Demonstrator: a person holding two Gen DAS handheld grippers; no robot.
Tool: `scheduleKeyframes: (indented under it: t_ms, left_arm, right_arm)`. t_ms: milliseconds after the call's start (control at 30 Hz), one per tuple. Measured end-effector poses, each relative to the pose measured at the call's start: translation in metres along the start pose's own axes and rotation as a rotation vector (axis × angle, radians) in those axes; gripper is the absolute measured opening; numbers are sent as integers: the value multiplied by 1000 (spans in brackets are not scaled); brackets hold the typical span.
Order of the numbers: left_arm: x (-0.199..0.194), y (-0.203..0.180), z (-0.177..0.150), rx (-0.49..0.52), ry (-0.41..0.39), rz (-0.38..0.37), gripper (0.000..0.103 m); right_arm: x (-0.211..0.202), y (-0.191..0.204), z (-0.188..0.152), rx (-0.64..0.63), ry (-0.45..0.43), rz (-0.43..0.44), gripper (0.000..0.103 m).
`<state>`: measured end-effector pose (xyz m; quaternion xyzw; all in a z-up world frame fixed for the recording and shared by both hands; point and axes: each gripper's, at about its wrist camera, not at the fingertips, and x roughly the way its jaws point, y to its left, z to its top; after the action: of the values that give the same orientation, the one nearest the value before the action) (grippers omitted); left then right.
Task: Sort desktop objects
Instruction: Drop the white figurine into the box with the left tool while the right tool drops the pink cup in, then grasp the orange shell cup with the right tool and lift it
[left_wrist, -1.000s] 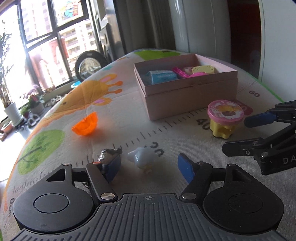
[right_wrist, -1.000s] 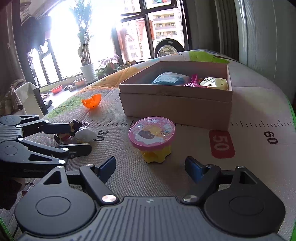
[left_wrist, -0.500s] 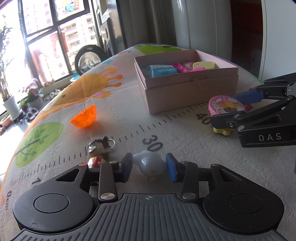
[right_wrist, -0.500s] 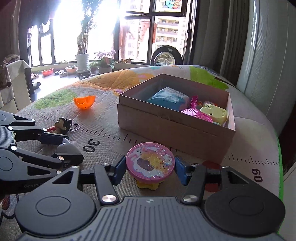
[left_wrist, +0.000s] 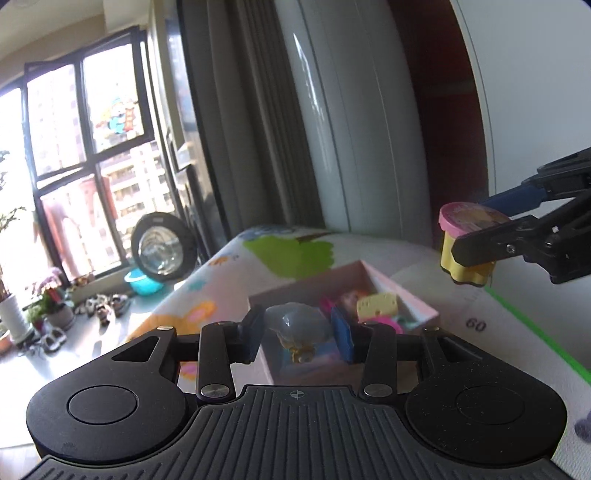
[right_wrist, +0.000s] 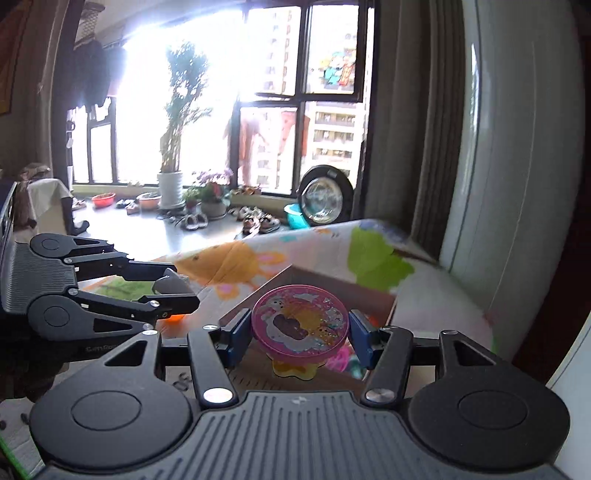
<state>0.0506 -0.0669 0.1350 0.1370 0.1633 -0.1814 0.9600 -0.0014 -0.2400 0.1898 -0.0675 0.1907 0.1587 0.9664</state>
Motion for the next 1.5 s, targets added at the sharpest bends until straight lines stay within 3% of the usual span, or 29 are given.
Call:
scheduleKeyframes:
  t_ms: [67,100,167,233,467,600,833,967,1100,1167,1333,1367,1400,1500]
  left_arm:
    - [23,8,8,-46,24,17,63]
    - [28,13,6,-76,47,37,64]
    - [23,24,-10,-126,59,36,83]
    - [10,31,-39,-163,100,55,91]
    - [-31,36,-117,-181,278,81,97]
    - [-49,47,-136,-211,297,131,100]
    - [-53,66,-154,-262,331,179,101]
    - [-48,68,-159,-296,333,187,101]
    - [-45,65,-167,-301,343,199,102]
    - [-47,65,-167,-303,324,198,102]
    - [-47,65,-169,-313,317,226,102]
    - [-47,67,-169,-322,316,225,102]
    - [-48,69,-170,-333,317,223,102]
    - [-51,74,-171,-367,310,215,102]
  right_arm:
    - [8,-10,11,25,-8,-14,56]
    - [12,-13,13,33,-10,-23,56]
    - [20,-20,14,49,-6,-32,56]
    - [35,-26,13,78,20,-16,56]
    - [132,-27,15,224,221,86,56]
    - [172,-17,15,276,307,104,56]
    - [167,21,16,187,265,134,59]
    - [181,67,14,104,313,212,61]
    - [213,125,7,28,380,288,75]
    - [234,153,5,-15,411,312,76]
    - [285,198,-4,-100,441,249,76]
    - [294,203,-8,-115,457,236,74]
    - [301,207,-10,-126,479,233,60]
    - [295,205,-12,-122,496,254,56]
